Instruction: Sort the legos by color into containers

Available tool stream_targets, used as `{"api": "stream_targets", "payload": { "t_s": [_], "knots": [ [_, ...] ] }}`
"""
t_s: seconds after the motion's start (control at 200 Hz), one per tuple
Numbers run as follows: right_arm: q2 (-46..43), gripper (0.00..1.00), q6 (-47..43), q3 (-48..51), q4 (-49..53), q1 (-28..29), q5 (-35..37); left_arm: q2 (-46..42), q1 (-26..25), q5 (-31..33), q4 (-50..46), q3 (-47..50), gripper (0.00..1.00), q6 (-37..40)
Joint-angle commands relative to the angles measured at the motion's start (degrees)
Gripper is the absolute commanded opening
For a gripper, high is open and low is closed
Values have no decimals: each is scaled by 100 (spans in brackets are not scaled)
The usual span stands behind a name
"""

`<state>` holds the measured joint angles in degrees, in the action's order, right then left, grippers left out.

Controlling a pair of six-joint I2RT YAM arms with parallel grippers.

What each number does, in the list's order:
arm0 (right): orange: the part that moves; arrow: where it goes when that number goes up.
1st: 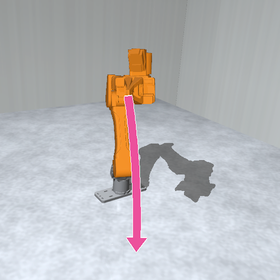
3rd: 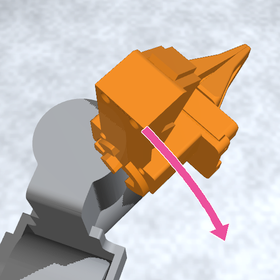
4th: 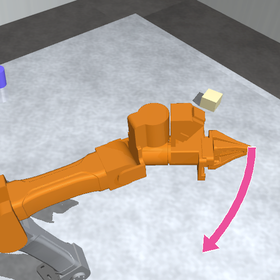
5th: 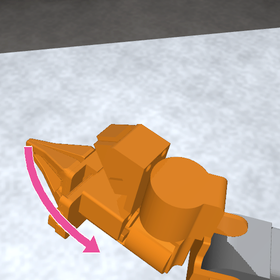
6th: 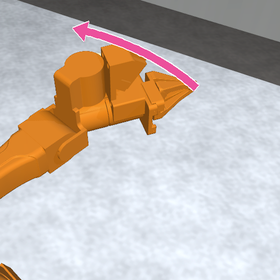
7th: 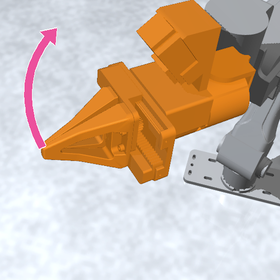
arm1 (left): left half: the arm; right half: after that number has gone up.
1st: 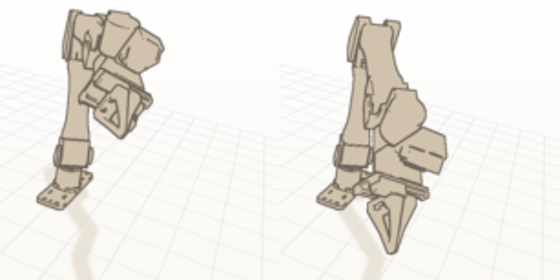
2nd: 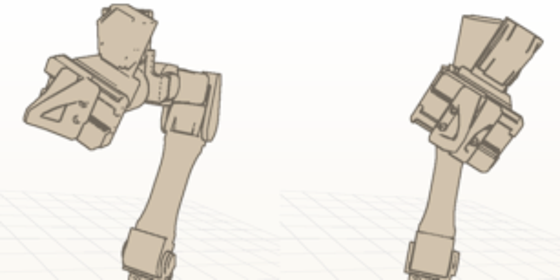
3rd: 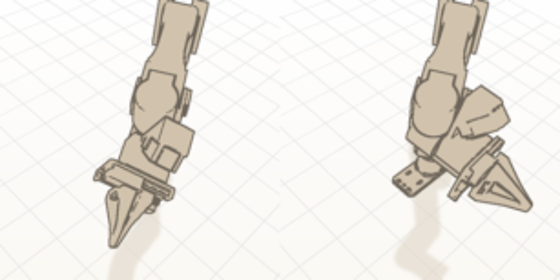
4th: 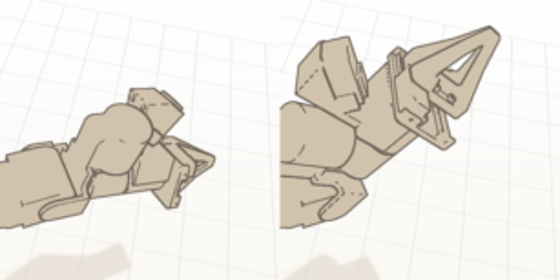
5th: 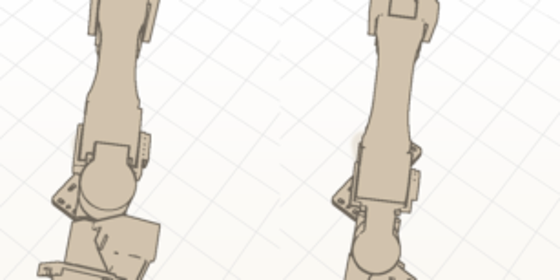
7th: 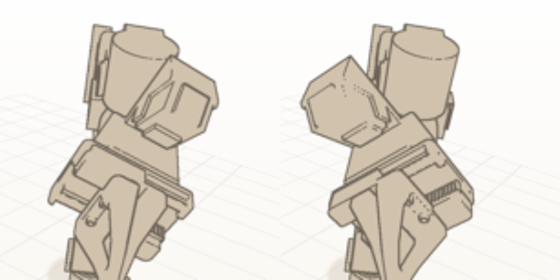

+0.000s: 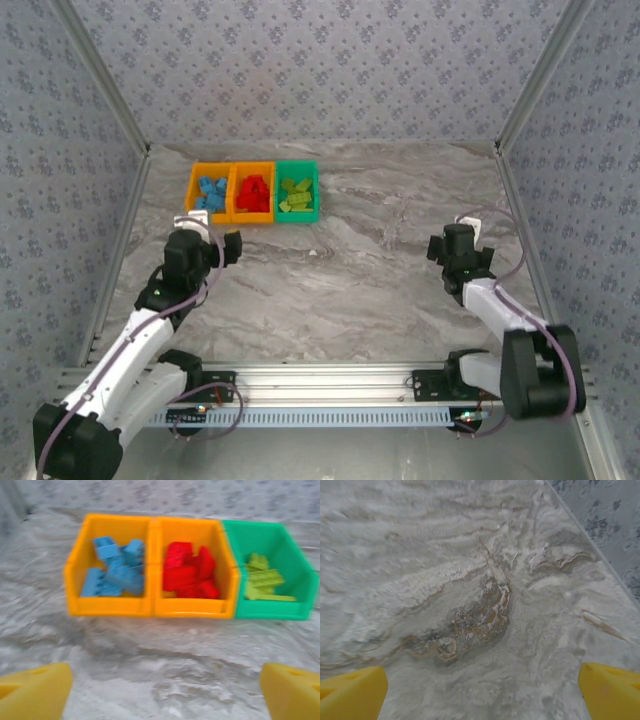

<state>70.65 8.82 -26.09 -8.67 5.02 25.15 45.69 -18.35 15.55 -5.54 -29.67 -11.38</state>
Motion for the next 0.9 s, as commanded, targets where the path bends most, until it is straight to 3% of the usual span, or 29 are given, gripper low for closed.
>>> {"api": "stream_targets", "payload": {
  "t_s": [0.0,0.035,0.135,0.18,0.225,0.26,0.315,0.365,0.485,0.59,0.675,0.72,0.77,0.819,0.864,0.894],
  "knots": [
    [858,100,-916,45,-2171,-91,48,19,134,800,1243,615,99,712],
    [1027,100,-729,-216,-1942,-93,-7,108,200,784,1574,803,99,834],
    [1625,100,-887,15,-3375,-330,-729,505,439,655,2141,1046,99,960],
    [1415,100,-721,114,-3133,-462,-1012,704,562,617,2411,1073,99,996],
    [1597,100,-799,490,-3968,-623,-1588,973,694,544,2701,1118,99,1034],
    [1864,100,-794,738,-4826,-644,-1623,1163,804,402,2964,1146,99,1042],
    [1562,100,-706,543,-3919,-662,-1564,1520,1022,47,3310,1133,99,1057],
    [1728,100,-849,624,-4388,-567,-1536,1872,1200,-286,3522,1064,99,1021],
    [1659,100,-859,554,-4125,-528,-1424,2944,1651,-819,4360,899,99,957],
    [1654,100,-867,533,-4070,-531,-1484,3429,1828,-1534,4306,543,99,1152],
    [1654,100,-873,534,-4080,-537,-1485,4486,1963,-1666,6193,835,99,1106],
    [1662,100,-873,534,-4082,-532,-1489,4078,2109,-1787,4918,583,99,950],
    [1662,100,-873,534,-4082,-537,-1492,4336,2083,-1713,5733,737,99,947],
    [1654,100,-873,534,-4081,-537,-1488,4158,2073,-1480,5102,619,99,875],
    [1660,100,-871,534,-4081,-537,-1490,4267,2036,-1377,5527,712,99,886],
    [1660,100,-873,534,-4074,-537,-1493,4190,2026,-1344,5242,643,99,885]
  ]
}}
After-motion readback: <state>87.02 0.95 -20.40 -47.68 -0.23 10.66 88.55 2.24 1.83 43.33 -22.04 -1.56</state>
